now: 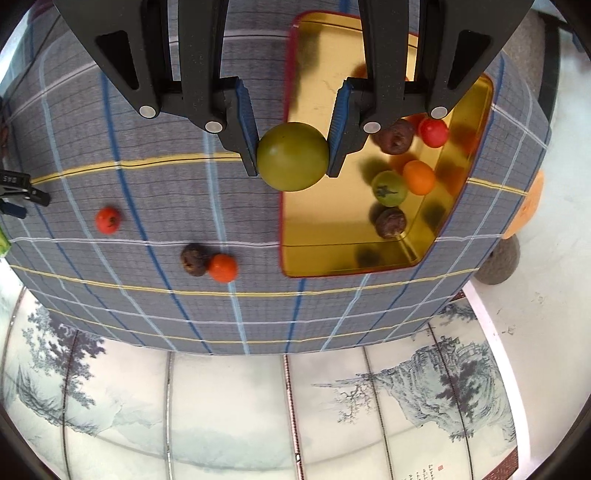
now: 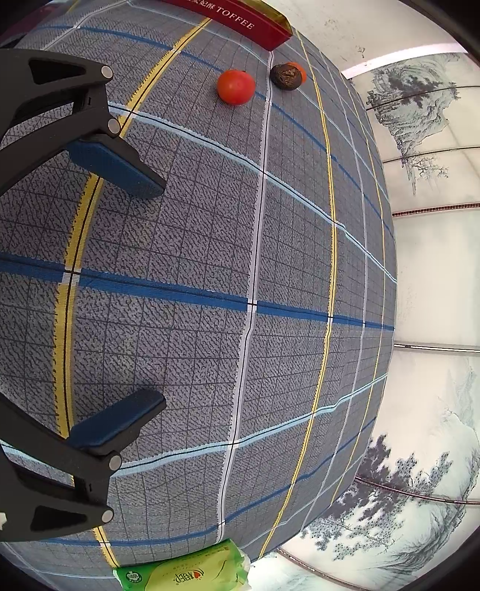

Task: Organize fruits
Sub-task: 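Lower the yellow-green fruit into the tray and open the left gripper, then grasp a red tomato on the table with the right gripper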

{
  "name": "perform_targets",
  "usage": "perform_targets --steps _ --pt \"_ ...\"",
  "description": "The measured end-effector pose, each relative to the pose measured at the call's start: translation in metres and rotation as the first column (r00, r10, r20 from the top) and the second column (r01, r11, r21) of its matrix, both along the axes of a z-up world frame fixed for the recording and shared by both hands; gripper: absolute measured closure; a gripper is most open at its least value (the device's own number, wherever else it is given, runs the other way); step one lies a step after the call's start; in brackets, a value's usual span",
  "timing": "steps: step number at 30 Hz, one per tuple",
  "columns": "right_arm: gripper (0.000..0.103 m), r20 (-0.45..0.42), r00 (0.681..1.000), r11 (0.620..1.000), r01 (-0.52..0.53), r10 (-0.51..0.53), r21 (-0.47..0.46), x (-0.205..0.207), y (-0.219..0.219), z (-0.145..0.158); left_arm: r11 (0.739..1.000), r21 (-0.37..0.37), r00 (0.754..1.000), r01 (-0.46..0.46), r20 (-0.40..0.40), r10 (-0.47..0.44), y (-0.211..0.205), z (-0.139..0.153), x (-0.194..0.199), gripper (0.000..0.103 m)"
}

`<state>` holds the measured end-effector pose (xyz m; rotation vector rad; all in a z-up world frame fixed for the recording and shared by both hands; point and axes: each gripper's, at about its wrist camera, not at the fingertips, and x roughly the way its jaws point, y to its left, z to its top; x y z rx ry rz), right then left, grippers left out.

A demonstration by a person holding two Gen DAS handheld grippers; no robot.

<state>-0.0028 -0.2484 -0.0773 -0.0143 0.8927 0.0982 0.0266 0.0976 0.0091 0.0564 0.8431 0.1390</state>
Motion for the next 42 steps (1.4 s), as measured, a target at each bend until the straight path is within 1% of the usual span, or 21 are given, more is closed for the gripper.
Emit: perform_targets --steps 14,16,18,20,22,23,24,26,29,31,34,35,38,40,42 --pt "0.0 0.004 1.0 1.0 -0.013 0.013 0.002 -0.003 0.003 0.001 0.998 0.047 0.998 -0.036 -0.051 0.038 0.024 -0.025 0.013 0.065" --pt "0.0 0.047 0.998 0.999 -0.05 0.049 0.011 -0.01 0.009 0.007 0.998 0.049 0.998 -0.037 -0.058 0.04 0.026 -0.027 0.016 0.065" --pt "0.0 0.105 0.989 0.992 -0.11 0.104 0.054 -0.02 0.017 0.017 0.998 0.047 0.997 -0.032 -0.063 0.035 0.026 -0.029 0.018 0.064" --pt "0.0 0.165 0.971 0.978 -0.188 0.171 0.088 -0.029 0.03 0.027 0.997 0.064 0.997 -0.033 -0.061 0.037 0.026 -0.029 0.019 0.062" --pt "0.0 0.193 0.956 0.969 -0.238 0.222 0.069 -0.034 0.046 0.035 0.997 0.075 0.998 -0.034 -0.051 0.038 0.025 -0.028 0.019 0.059" --pt "0.0 0.198 0.948 0.962 -0.266 0.25 0.059 -0.035 0.054 0.038 0.996 0.076 0.998 -0.038 -0.045 0.042 0.025 -0.027 0.019 0.055" --pt "0.0 0.198 0.943 0.958 -0.282 0.266 0.058 -0.034 0.059 0.04 0.997 0.07 0.998 -0.044 -0.032 0.046 0.027 -0.025 0.018 0.046" --pt "0.0 0.194 0.932 0.944 -0.324 0.306 0.069 -0.031 0.071 0.039 0.997 0.05 0.999 -0.052 -0.008 0.053 0.029 -0.02 0.015 0.038" --pt "0.0 0.177 0.922 0.928 -0.364 0.345 0.083 -0.026 0.085 0.037 0.998 0.008 0.998 -0.058 0.026 0.057 0.034 -0.013 0.007 0.038" --pt "0.0 0.162 0.914 0.919 -0.388 0.373 0.071 -0.022 0.096 0.034 0.998 -0.009 0.998 -0.054 0.038 0.055 0.035 -0.01 0.002 0.038" --pt "0.0 0.156 0.898 0.904 -0.424 0.412 0.052 -0.017 0.111 0.035 0.999 -0.006 0.998 -0.05 0.041 0.051 0.032 -0.009 -0.004 0.037" --pt "0.001 0.153 0.895 0.901 -0.431 0.419 0.049 -0.014 0.114 0.035 0.999 -0.007 0.998 -0.05 0.04 0.051 0.032 -0.009 -0.006 0.037" --pt "0.012 0.143 0.888 0.894 -0.446 0.436 0.045 -0.002 0.124 0.034 0.999 -0.016 0.998 -0.047 0.034 0.048 0.032 -0.008 -0.012 0.037" --pt "0.014 0.137 0.885 0.889 -0.454 0.444 0.052 0.005 0.129 0.033 0.999 -0.01 0.999 -0.043 0.033 0.043 0.033 -0.006 -0.016 0.037" --pt "0.02 0.133 0.882 0.886 -0.461 0.452 0.052 0.01 0.133 0.032 0.999 -0.001 0.999 -0.04 0.036 0.04 0.033 -0.005 -0.019 0.037"
